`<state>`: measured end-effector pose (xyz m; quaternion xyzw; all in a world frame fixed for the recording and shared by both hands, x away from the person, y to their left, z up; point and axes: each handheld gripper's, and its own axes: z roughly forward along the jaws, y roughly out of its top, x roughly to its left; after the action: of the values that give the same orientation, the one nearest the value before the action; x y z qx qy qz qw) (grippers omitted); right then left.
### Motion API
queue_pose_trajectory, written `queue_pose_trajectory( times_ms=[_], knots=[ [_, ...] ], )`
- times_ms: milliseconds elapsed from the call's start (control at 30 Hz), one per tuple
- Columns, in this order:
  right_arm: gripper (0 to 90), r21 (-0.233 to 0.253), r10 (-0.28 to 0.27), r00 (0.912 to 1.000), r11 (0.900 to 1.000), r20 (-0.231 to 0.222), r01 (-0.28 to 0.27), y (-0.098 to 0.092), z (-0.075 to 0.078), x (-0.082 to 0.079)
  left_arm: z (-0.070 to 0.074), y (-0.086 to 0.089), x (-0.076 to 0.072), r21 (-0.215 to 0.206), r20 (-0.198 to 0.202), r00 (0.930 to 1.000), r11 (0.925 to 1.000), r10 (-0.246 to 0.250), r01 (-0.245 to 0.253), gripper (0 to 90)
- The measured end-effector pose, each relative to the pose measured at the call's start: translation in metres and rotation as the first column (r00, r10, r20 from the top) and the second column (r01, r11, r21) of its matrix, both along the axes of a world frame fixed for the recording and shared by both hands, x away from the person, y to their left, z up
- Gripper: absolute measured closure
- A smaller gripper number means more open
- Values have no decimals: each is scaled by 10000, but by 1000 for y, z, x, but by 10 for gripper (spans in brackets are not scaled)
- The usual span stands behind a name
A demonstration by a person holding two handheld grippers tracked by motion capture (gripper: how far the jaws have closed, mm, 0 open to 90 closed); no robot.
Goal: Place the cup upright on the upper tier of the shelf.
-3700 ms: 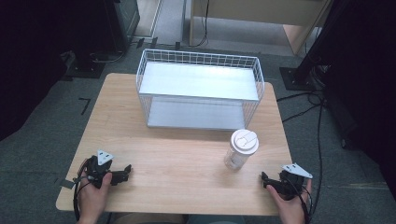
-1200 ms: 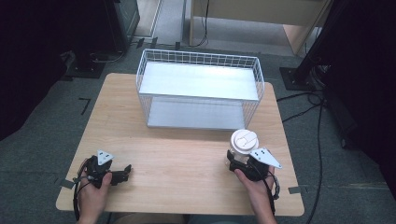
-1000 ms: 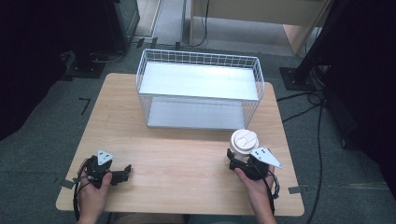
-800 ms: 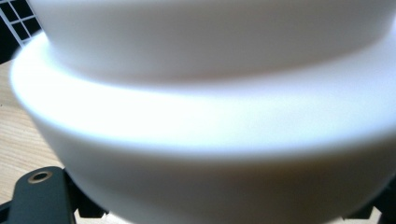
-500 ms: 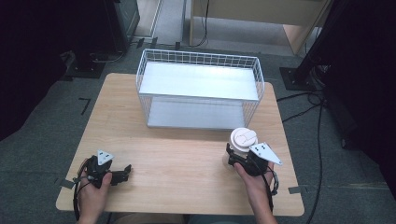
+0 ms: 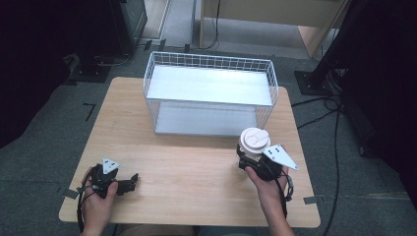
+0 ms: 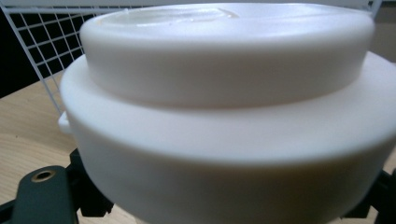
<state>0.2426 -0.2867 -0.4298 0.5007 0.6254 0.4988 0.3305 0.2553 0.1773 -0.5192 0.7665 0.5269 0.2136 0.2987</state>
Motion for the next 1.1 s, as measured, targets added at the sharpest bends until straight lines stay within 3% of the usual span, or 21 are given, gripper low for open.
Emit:
queue_pose_trajectory(
  times_ms=[500,700,1100],
  knots=[
    [152,-107,120,9962,9999,864,-111,10,38,7,0,0,0,4,-9,10000,10000,-10,10,0],
    [151,-156,160,9913,9998,1307,-141,16,61,13,0,0,0,8,3,10000,10000,-3,3,0],
    [150,-189,221,9804,9996,1960,-188,25,92,22,0,0,0,8,8,10000,10000,-2,2,0]
  ],
)
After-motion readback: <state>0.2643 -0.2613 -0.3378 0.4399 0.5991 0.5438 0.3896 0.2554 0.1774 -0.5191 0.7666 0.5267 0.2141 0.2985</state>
